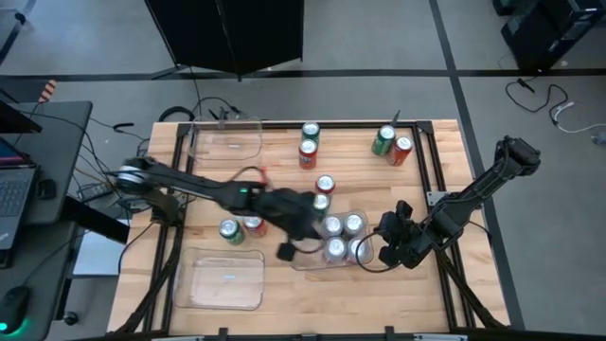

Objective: Sort soda cans
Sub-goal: Move the right transparent bin

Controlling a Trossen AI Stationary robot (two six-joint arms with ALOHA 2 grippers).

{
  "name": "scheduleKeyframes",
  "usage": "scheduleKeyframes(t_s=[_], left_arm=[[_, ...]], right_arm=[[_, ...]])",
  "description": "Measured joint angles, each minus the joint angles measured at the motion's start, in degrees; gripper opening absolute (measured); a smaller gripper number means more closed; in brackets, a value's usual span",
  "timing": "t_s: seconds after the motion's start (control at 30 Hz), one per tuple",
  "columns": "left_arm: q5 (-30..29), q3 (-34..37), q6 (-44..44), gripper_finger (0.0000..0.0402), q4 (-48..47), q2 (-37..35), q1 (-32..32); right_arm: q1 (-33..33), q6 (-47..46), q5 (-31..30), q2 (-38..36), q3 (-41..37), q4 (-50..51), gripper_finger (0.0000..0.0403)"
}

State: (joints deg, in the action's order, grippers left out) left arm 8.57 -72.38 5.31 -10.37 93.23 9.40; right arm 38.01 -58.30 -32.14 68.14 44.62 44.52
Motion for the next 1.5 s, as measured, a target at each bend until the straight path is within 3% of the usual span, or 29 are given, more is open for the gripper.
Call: scheduleKeyframes(t_s=[0.23, 0.4, 0.8, 1.03, 1.5], left_arm=[[-4.7, 20.89, -6.1, 0.0003, 9.22, -16.77, 1.82], [-4.54, 28.43, -12.59, 0.0004, 9.99, -20.08, 2.39], [-3.01, 28.68, -11.48, 0.0004, 6.59, -12.46, 2.75], [-2.82, 28.35, -11.53, 0.0004, 15.69, -6.87, 2.66], [-2.77, 20.65, -11.42, 0.0004, 29.63, 8.19, 2.31]], right_arm=[[-0.71, 0.25, 0.04, 0.03, 0.56, 0.18, 0.0005], [-0.69, 3.75, 0.09, 0.06, 4.93, 0.35, 0.0005], [-1.3, 11.86, 0.24, 0.17, 13.92, 0.31, 0.0005], [-1.3, 12.0, 0.26, 0.17, 14.32, 0.65, 0.0005], [-1.29, 12.0, 1.67, 0.19, 14.34, 0.06, 0.0005]])
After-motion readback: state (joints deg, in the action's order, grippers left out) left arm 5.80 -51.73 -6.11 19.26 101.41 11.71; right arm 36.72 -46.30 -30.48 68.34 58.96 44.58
